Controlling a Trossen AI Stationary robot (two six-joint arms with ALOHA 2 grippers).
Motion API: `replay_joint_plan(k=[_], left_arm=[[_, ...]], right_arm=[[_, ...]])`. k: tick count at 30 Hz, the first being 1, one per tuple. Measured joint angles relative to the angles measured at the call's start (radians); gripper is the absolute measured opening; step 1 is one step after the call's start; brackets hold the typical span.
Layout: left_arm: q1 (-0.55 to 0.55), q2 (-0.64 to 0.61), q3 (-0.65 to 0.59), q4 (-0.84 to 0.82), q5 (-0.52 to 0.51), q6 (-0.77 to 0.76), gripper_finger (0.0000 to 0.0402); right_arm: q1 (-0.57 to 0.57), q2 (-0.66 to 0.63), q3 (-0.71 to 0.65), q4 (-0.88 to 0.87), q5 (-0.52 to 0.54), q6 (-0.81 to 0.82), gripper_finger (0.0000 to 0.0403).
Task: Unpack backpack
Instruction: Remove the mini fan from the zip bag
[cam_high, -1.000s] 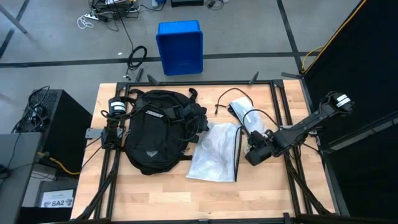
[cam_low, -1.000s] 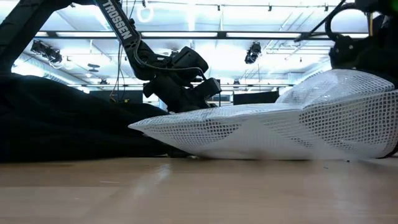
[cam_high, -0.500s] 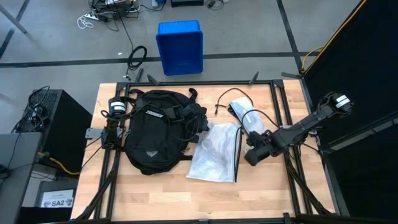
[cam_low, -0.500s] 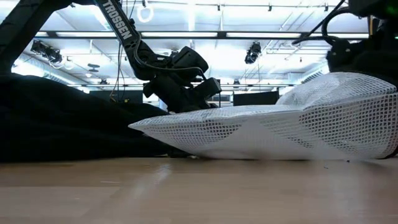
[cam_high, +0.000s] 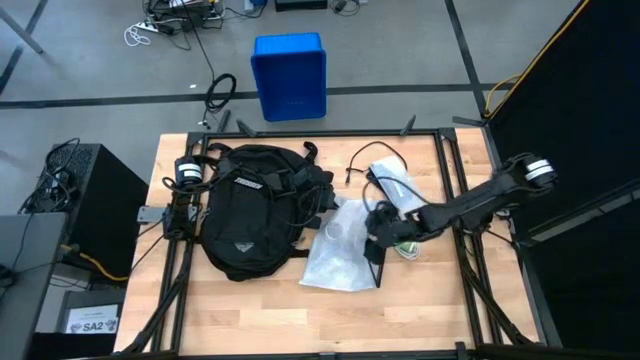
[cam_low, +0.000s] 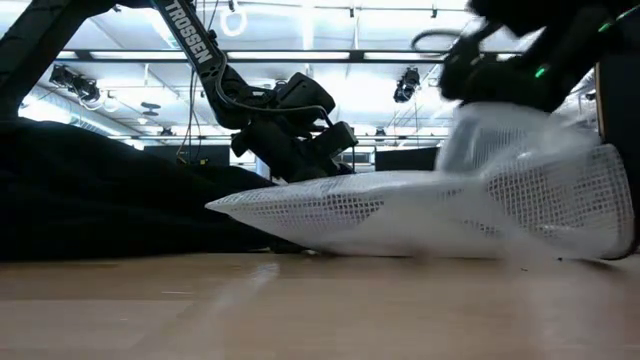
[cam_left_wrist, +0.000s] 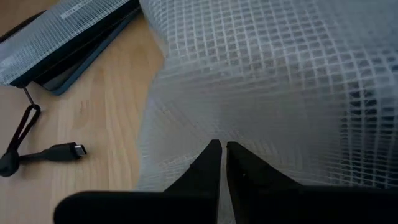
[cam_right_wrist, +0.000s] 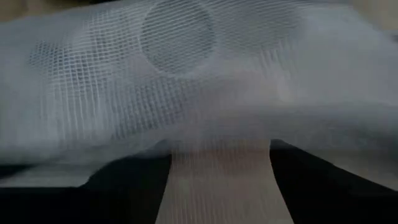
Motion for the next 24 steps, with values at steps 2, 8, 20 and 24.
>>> replay_joint_plan(k=[2,8,20,24], left_arm=[[0.0,-0.001,0.0,0.0,0.0,0.0,0.0],[0.0,-0.057,0.0,-0.053,-0.034,-0.005,0.0],[-0.003,-0.151,0.0,-0.268,-0.148,-0.005,0.0],[-0.028,-0.231,-0.008,-0.369,-0.21,-0.022,0.0]], right_arm=[[-0.029,0.072,0.0,0.091,-0.045,-0.057,0.0239],[-0.085,0.198,0.002,0.199,-0.14,-0.099,0.0234],[-0.088,0.16,0.0,0.194,-0.188,-0.113,0.027],[-0.068,0.141,-0.001,0.248,-0.233,-0.101,0.0273]])
